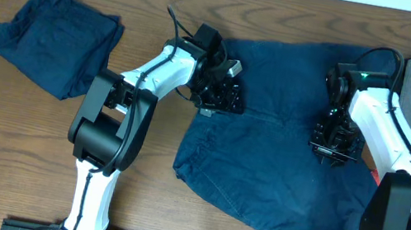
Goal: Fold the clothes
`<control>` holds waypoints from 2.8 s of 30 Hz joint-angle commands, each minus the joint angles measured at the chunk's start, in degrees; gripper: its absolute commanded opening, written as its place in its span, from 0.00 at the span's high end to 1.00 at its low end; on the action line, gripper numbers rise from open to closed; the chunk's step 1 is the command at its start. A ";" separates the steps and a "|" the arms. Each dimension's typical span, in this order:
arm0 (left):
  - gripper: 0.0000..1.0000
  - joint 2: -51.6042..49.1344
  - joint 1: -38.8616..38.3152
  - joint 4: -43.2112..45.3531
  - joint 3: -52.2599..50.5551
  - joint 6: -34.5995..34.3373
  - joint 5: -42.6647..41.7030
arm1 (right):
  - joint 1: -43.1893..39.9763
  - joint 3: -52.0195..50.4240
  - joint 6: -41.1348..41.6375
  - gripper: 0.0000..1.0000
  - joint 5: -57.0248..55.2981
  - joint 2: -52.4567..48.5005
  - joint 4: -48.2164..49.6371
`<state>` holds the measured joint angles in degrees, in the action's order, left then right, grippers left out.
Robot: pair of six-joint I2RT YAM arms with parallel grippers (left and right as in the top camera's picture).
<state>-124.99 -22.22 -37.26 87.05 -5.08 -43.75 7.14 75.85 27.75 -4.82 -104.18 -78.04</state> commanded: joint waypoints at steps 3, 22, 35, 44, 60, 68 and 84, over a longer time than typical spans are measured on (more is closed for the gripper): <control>0.81 0.70 0.63 1.77 -0.13 0.04 -5.73 | -0.22 0.63 0.48 0.80 -0.96 0.57 -0.15; 0.94 9.66 12.28 -9.62 2.43 -7.34 24.52 | -0.22 0.63 0.50 0.80 -0.39 0.57 0.46; 0.94 9.90 14.67 -14.91 2.54 -16.31 44.28 | -0.55 -0.55 -7.34 0.87 3.78 0.57 -0.72; 0.94 9.88 15.08 -14.67 2.32 -16.63 44.46 | -0.55 -9.16 -13.44 0.93 14.91 0.57 8.52; 0.94 9.88 15.21 -15.34 2.14 -16.00 44.48 | -0.61 -11.10 -8.41 0.92 10.78 0.57 16.22; 0.94 9.88 15.19 -15.45 2.14 -16.00 44.48 | -1.60 -14.73 0.83 0.94 3.74 0.57 19.39; 0.94 9.88 15.19 -15.47 2.12 -16.02 44.46 | -0.61 -14.80 -2.75 0.93 6.36 0.57 29.44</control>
<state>-114.87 -7.27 -52.31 89.41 -20.99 -0.84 5.85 61.08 25.91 1.45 -104.18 -49.08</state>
